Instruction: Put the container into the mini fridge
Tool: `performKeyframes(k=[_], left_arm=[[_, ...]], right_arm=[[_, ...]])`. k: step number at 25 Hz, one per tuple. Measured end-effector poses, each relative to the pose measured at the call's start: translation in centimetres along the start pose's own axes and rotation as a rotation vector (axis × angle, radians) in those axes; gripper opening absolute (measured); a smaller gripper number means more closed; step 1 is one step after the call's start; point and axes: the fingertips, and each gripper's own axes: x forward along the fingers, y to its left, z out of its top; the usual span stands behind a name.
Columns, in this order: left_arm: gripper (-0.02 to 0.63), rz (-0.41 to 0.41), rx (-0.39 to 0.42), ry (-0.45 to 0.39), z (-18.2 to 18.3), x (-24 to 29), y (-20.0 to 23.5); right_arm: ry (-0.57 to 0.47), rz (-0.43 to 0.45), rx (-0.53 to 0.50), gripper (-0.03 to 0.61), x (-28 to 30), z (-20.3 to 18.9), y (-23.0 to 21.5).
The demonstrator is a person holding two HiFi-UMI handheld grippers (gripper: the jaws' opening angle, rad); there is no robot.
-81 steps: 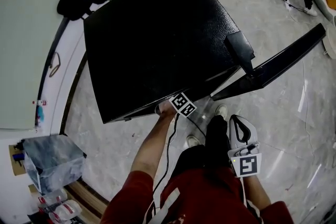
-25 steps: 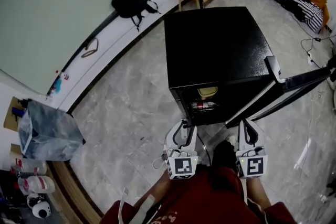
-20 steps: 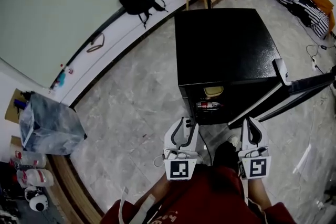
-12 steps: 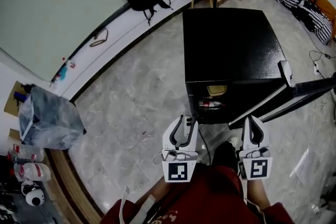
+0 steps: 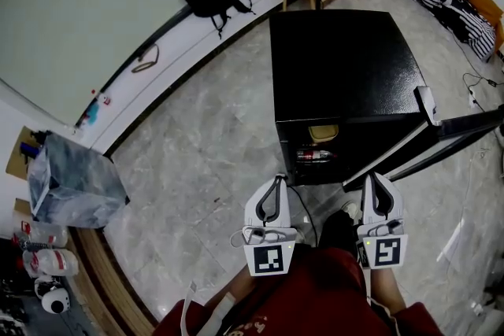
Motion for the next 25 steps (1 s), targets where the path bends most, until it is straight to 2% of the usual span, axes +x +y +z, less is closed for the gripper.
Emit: performKeyframes(k=[5, 13, 25], left_arm=[[0.006, 0.008, -0.047, 0.008, -0.3, -0.1, 0.0], [0.006, -0.006, -0.016, 0.011, -0.3, 0.0, -0.4], [0.006, -0.015, -0.057, 0.029, -1.3, 0.1, -1.0]], right_arm=[[-0.001, -0.003, -0.011, 0.0, -0.2, 0.0, -0.1], [0.009, -0.002, -0.009, 0.0, -0.5, -0.1, -0.1], [0.018, -0.009, -0.022, 0.002, -1.0, -0.5, -0.3]])
